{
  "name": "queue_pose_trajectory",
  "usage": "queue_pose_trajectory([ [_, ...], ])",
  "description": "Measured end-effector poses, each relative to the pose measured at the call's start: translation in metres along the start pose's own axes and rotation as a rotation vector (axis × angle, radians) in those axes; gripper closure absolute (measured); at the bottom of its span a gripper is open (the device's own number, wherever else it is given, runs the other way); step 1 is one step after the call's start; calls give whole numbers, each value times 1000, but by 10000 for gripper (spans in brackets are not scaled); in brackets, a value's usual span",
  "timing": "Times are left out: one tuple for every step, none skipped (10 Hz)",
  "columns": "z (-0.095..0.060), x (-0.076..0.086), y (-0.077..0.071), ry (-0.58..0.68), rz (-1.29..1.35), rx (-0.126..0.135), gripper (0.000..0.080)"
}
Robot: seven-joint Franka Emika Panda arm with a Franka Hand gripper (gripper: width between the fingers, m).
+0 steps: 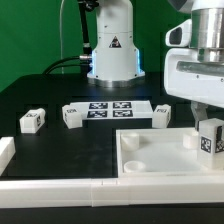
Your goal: Assemble one leg
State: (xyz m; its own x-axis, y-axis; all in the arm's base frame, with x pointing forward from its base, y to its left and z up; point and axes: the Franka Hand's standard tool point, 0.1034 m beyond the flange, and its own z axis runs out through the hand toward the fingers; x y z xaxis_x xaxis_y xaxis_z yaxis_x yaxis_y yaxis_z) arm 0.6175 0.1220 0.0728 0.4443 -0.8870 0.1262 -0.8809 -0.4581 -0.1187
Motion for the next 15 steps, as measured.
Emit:
queue_pose_trajectory([
  [0, -1, 0, -1, -40, 1, 428],
  [0, -2, -1, -2, -43, 2, 248],
  [0, -2, -1, 0, -162, 4, 248],
  [1, -2, 0, 1, -272, 5, 170],
  [1, -1, 0, 3, -432, 4, 156],
  [1, -1, 0, 3, -515, 4, 156],
  [0, -1, 0, 5, -656, 4, 151],
  [-2, -3, -1, 3, -759, 5, 151],
  [-5, -3, -3, -2, -881, 5, 150],
  [-7, -1, -5, -10, -1031, 1, 150],
  [-9, 1, -7, -10, -1148, 4, 150],
  [-8, 6, -8, -6, -1296, 7, 150],
  [-7, 11, -7, -8, -1449, 8, 150],
  [-6, 11, -6, -5, -1521, 3, 150],
  [-6, 11, -6, 4, -1589, -6, 150],
])
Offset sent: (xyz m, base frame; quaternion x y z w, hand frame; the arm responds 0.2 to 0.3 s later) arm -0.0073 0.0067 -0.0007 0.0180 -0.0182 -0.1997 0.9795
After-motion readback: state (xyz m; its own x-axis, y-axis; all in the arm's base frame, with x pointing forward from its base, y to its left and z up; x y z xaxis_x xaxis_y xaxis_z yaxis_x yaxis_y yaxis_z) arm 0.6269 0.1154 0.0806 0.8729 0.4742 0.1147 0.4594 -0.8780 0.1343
